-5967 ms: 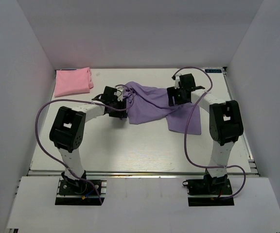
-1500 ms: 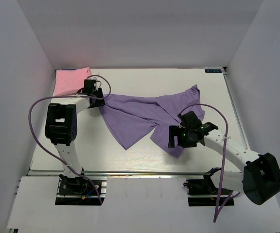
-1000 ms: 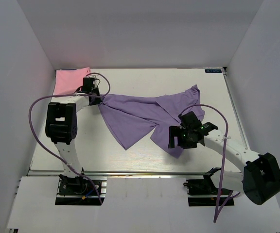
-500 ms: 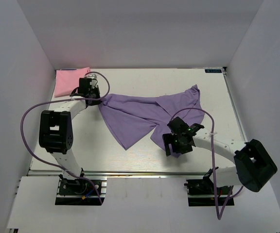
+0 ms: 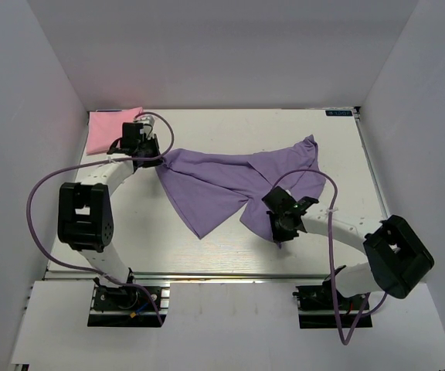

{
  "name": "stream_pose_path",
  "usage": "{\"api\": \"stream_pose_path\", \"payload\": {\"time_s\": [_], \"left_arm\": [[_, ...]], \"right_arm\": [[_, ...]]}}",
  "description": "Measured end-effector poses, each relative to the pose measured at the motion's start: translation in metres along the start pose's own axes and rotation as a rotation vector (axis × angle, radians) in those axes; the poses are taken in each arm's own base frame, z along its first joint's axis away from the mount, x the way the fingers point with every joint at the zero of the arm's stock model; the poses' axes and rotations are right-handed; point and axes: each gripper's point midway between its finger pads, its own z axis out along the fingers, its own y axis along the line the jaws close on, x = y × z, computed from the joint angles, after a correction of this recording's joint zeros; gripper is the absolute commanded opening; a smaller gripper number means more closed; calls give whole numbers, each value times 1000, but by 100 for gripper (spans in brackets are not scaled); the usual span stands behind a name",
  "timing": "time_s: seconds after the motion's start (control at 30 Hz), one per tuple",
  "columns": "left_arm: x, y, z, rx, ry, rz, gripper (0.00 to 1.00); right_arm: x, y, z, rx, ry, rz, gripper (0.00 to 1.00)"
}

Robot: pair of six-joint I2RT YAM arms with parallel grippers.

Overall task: Fold and stack the t-shirts
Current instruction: Flatten out the tshirt

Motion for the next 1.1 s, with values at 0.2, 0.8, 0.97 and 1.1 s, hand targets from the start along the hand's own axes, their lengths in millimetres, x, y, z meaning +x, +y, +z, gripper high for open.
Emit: {"api": "stream_pose_path", "payload": {"time_s": [0.2, 0.8, 0.97, 1.1], "left_arm": [[-18, -13, -21, 43, -54, 3, 0], [-85, -29, -77, 24, -245, 7, 0], [-111, -29, -93, -11, -306, 13, 0], [-135, -37, -123, -6, -383, 36, 0]], "right_arm": [[-18, -2, -14, 8, -86, 21, 0], [-282, -102, -236, 276, -944, 364, 0], [-315, -147, -309, 371, -1094, 409, 0], [-333, -166, -368, 433, -1199, 376, 0]]}}
